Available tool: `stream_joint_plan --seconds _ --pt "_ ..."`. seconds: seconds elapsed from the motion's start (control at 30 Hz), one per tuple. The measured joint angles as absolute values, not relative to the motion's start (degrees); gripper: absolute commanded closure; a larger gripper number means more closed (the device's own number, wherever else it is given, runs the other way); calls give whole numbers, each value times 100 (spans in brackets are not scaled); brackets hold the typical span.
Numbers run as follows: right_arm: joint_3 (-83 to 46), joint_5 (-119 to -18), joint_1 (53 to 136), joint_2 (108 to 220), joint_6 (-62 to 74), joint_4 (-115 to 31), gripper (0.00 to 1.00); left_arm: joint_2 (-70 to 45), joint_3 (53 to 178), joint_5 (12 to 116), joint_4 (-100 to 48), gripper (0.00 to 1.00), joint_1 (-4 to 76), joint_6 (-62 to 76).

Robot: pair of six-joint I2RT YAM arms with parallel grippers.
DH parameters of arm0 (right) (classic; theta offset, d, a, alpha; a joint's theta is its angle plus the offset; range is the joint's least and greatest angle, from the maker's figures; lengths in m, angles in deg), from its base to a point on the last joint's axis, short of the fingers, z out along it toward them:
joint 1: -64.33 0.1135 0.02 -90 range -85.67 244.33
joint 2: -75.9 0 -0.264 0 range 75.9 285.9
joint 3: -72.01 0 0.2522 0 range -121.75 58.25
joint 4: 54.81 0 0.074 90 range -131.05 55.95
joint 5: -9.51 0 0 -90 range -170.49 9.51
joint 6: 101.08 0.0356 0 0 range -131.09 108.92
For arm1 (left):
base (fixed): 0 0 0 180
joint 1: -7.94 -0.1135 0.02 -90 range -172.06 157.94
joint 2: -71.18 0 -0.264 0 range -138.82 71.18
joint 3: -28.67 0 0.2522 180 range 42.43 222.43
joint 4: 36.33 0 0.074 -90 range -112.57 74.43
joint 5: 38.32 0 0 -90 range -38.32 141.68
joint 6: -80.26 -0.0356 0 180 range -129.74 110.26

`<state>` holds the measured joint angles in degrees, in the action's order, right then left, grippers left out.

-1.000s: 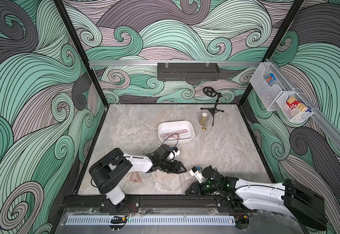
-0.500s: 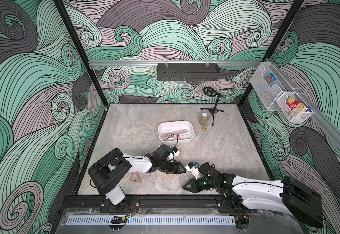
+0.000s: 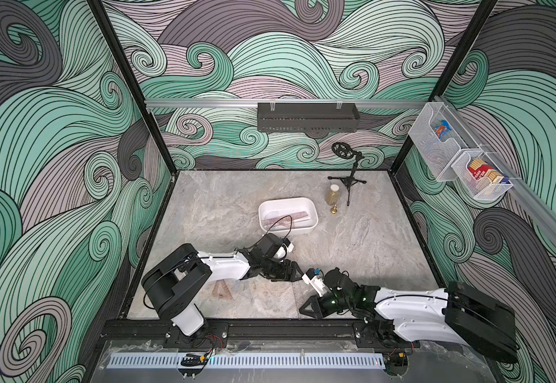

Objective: Put the scattered rulers into the storage box
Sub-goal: Pick up the ruler from the center of the board.

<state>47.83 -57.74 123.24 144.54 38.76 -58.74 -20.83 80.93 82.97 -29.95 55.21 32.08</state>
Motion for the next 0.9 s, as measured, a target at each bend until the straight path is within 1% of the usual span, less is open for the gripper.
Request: stream_joint_plan --seconds 0.9 --pt "4995 -5490 12416 14913 3876 -6523 92 -2173 8325 8257 -2742 21 5330 3071"
